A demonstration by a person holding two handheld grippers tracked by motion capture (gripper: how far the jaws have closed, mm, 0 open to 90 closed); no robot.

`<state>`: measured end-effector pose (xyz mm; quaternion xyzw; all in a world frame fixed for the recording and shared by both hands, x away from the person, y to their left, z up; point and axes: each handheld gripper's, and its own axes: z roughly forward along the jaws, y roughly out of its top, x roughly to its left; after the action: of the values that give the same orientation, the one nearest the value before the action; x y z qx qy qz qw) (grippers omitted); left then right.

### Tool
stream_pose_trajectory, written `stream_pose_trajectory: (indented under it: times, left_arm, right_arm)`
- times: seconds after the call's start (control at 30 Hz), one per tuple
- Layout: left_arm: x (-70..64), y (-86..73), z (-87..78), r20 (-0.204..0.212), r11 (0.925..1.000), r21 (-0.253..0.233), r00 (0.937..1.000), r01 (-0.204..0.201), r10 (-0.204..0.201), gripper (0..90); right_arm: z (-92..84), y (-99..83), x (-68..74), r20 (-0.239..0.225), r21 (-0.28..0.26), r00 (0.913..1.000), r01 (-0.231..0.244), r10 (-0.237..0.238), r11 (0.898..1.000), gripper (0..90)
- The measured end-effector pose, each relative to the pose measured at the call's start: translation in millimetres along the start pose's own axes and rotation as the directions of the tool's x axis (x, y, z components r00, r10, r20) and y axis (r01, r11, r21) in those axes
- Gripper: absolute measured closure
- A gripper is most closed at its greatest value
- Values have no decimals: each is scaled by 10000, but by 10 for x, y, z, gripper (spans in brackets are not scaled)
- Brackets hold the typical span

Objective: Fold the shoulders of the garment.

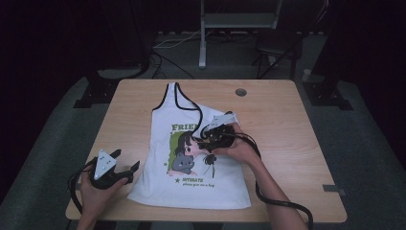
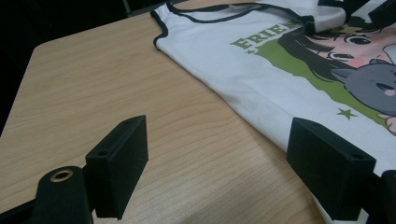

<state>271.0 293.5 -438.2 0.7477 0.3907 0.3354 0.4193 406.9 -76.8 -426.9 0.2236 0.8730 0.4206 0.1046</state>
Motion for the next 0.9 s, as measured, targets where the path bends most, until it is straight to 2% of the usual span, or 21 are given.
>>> stream_pose_trajectory:
  times: [0.13, 0.33, 0.5, 0.9]
  left_arm:
    - [-1, 0, 2, -7, 10000, 6, 10000, -3, 3, 206]
    - [0, 1, 2, -8, 10000, 11, 10000, 13, -13, 206]
    - [-1, 1, 3, -27, 10000, 28, 10000, -8, 8, 206]
    - [-4, 3, 6, -42, 10000, 62, 10000, -10, 11, 206]
  right_arm:
    - [-26, 12, 37, 343, -232, 9994, 41, -33, 9997, 387]
    - [-76, -41, 36, 940, -538, 9942, -480, 529, 9974, 327]
    - [-139, -66, 44, 1267, -670, 9889, -692, 773, 9953, 287]
    - [-286, -120, 82, 1679, -1055, 9744, -1333, 1497, 9855, 224]
